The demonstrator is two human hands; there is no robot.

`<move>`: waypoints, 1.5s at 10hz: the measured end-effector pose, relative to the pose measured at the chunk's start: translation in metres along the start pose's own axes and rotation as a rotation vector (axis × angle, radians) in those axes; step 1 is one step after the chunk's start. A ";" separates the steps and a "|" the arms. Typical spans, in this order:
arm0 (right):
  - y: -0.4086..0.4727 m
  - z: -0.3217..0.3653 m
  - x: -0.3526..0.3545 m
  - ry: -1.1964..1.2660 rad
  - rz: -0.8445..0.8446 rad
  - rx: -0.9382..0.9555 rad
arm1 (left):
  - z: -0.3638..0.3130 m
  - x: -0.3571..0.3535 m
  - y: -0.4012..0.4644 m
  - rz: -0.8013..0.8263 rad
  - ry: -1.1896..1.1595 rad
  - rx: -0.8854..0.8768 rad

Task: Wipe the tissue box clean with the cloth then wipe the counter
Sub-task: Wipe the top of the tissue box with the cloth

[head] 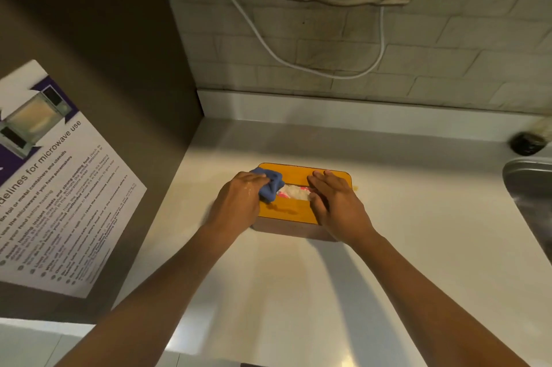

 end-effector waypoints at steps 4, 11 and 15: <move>0.003 -0.012 -0.001 0.011 0.105 0.088 | -0.050 -0.048 -0.057 -0.012 0.145 -0.126; 0.015 -0.008 0.026 0.257 0.263 -0.107 | -0.099 -0.069 -0.063 -0.119 0.074 -0.009; 0.016 -0.012 0.030 0.276 0.264 -0.138 | -0.076 -0.037 -0.067 -0.134 -0.057 0.161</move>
Point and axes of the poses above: each hand's wrist, its own y-axis towards the middle knuckle, its own x-axis out of the back of the hand, z = x × y, the point moved 3 cm from there along y, towards the middle knuckle, and after that the axes turned 8 degrees about -z, right-handed, at the moved point
